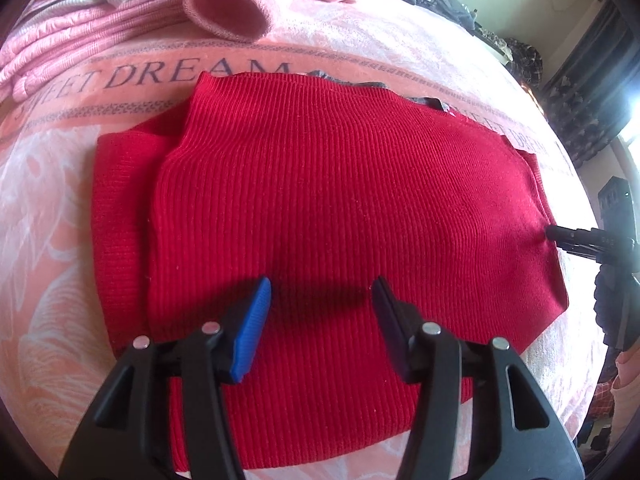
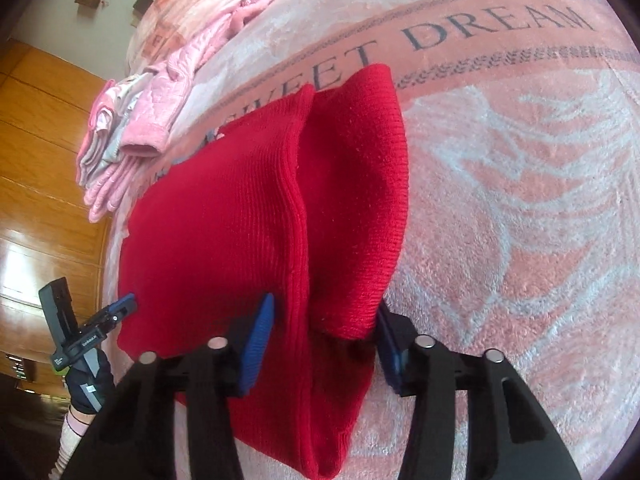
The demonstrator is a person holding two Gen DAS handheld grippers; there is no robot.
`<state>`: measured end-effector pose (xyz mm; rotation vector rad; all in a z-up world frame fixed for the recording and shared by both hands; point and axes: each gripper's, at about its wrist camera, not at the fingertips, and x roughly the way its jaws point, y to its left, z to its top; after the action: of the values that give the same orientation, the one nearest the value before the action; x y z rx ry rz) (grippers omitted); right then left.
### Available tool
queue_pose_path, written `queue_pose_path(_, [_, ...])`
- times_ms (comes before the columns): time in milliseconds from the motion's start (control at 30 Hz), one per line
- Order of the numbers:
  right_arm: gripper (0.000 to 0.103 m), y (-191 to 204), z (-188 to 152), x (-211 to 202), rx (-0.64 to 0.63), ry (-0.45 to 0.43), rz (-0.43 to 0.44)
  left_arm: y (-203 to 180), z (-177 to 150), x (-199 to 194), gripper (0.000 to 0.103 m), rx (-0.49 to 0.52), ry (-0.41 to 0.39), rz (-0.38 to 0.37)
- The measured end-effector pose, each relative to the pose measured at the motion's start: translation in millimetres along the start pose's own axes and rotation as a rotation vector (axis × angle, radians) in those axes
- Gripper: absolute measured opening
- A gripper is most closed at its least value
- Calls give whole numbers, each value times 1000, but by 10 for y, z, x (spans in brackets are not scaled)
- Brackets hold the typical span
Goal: Fold small clothes
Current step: 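Grasp the sweater's side edge with the right tool and lift it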
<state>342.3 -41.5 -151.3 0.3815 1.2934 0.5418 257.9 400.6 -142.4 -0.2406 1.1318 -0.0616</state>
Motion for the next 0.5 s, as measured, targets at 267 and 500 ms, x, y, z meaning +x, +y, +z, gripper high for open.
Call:
queue_pose_path(267, [21,-51,-12,50,31,-8,29,-20,-12,26,53,31,2,15])
queue_pose_path(500, [21,-79,-23,45,39,-8,36,-30,-29,32,53,32,-3,14])
